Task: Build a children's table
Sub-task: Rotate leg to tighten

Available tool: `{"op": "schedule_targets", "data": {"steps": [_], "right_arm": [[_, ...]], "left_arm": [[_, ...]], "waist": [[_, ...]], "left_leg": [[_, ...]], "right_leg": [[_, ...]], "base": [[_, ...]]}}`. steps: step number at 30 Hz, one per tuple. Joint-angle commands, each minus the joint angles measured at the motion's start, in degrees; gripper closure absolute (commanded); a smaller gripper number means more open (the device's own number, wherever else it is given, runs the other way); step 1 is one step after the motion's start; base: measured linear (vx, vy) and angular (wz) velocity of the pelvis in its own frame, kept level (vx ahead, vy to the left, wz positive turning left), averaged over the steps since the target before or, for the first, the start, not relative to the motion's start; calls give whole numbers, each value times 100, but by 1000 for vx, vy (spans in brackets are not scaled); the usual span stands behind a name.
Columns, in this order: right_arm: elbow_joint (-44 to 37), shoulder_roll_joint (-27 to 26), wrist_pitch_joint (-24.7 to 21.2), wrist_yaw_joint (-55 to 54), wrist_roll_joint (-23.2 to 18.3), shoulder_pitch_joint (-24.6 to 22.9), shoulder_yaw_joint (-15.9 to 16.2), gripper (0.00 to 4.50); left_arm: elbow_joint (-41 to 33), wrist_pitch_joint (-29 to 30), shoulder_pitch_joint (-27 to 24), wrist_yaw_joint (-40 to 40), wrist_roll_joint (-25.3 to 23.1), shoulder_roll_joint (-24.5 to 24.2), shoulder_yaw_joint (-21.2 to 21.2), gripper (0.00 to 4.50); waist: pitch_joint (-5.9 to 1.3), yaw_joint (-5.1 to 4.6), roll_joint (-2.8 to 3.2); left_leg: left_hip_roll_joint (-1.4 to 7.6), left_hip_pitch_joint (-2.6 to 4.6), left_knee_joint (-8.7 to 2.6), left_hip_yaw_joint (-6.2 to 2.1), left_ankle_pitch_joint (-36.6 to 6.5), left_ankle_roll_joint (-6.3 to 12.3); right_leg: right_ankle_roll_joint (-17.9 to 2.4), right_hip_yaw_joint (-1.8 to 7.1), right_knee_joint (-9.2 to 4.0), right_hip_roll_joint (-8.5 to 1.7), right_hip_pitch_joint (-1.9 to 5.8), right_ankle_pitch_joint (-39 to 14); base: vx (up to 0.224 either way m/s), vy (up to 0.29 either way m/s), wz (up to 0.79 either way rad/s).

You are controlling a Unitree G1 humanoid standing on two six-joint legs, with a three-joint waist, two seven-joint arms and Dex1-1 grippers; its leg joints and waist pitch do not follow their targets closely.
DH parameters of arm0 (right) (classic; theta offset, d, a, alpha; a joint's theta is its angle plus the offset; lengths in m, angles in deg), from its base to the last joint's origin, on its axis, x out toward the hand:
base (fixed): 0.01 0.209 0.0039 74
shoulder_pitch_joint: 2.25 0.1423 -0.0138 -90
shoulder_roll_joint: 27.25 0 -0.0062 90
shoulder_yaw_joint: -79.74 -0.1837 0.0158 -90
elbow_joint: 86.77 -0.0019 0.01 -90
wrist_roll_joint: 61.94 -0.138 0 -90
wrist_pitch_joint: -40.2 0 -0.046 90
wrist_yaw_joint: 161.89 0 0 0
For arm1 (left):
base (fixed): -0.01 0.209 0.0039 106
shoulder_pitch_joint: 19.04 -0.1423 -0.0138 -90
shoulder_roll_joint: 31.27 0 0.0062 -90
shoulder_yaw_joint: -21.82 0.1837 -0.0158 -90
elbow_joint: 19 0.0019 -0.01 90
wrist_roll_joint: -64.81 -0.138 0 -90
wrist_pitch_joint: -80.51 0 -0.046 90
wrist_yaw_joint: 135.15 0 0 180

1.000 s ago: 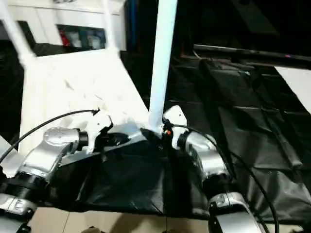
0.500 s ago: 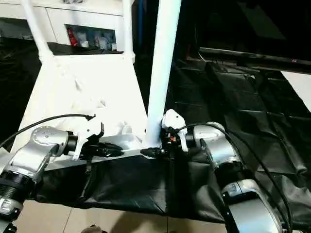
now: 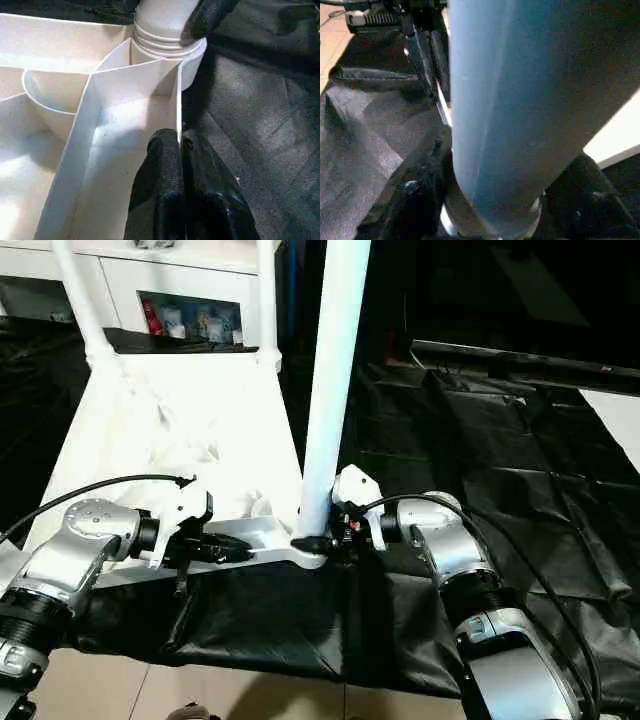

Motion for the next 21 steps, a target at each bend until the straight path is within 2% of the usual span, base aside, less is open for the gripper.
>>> {"op": "schedule_targets", "data": {"steps": [1, 4, 6, 8, 12, 13, 14, 16, 17, 18, 20, 21], "right_arm": [[124, -131, -45, -55, 122, -95, 157, 218], [175, -301, -195, -663, 164, -139, 36, 237], [273, -550, -502, -1454, 213, -157, -105, 242], [303, -679, -580, -1756, 214, -176, -162, 243], [429, -1442, -992, -3008, 123, -160, -397, 252], [488, -1557, -1003, -3242, 142, -123, -425, 253], [582, -1729, -1055, -3547, 139, -62, -477, 253], [602, -2002, -968, -3696, 107, -9, -473, 253], [602, -2002, -968, -3696, 107, -9, -473, 253], [528, -2135, -899, -3668, 58, -5, -465, 253], [486, -2163, -895, -3672, 47, -10, -453, 199], [374, -2126, -982, -3533, -62, -25, -495, 199]], "left_arm": [[-48, -40, 289, -328, 34, 153, -51, 450], [57, 205, 406, -982, -165, 298, -122, 450], [74, 471, 486, -1498, -268, 503, -185, 450], [50, 564, 504, -1703, -362, 582, -157, 450], [6, 967, 585, -2478, -440, 1180, -149, 450], [24, 967, 595, -2556, -455, 1261, -131, 450], [55, 938, 609, -2675, -478, 1380, -99, 450], [87, 846, 617, -2657, -469, 1523, -7, 450], [87, 846, 617, -2657, -469, 1523, -7, 450], [117, 783, 633, -2613, -450, 1549, 16, 450], [121, 775, 639, -2595, -451, 1547, 18, 450], [126, 634, 645, -2370, -425, 1417, 27, 450]], "waist": [[-350, 0, 8], [-342, -7, 3], [-324, -25, -6], [-322, -46, -10], [-307, -101, 27], [-313, -101, 70], [-318, -131, 36], [-329, -164, 35], [-343, -178, 83], [-348, -191, 71], [-346, -187, 84], [-339, -190, 102]], "left_leg": [[18, 4, -418, 54, -1410, 158], [18, 22, -428, 45, -1507, 108], [7, 32, -443, 35, -1599, 32], [-2, 12, -454, 15, -1626, -25], [-13, 10, -469, -8, -1822, -95], [-21, 20, -467, -19, -1859, -120], [-27, 5, -470, -24, -1899, -123], [-33, 9, -472, -30, -1921, -114], [-26, 24, -478, -29, -1951, -91], [-28, -9, -492, -30, -1905, -58], [-20, 13, -494, -14, -1895, -32], [-25, 17, -497, -12, -1938, -22]], "right_leg": [[-1087, 223, -466, -262, 301, -1747], [-977, 225, -499, -264, 279, -2030], [-883, 218, -534, -266, 269, -2332], [-737, 204, -559, -278, 278, -2609], [-530, 182, -635, -280, 243, -3035], [-515, 171, -638, -286, 243, -3087], [-472, 161, -656, -282, 248, -3124], [-459, 157, -662, -279, 243, -3078], [-493, 163, -671, -276, 235, -2928], [-536, 158, -647, -260, 266, -2720], [-616, 169, -642, -250, 250, -2513], [-661, 171, -640, -240, 248, -2456]], "base": [[0, 0, 0], [0, 0, 0], [0, 0, 0], [0, 0, 0], [0, 0, 0], [0, 0, 0], [0, 0, 0], [0, 0, 0], [0, 0, 0], [0, 0, 0], [0, 0, 0], [0, 0, 0]]}}
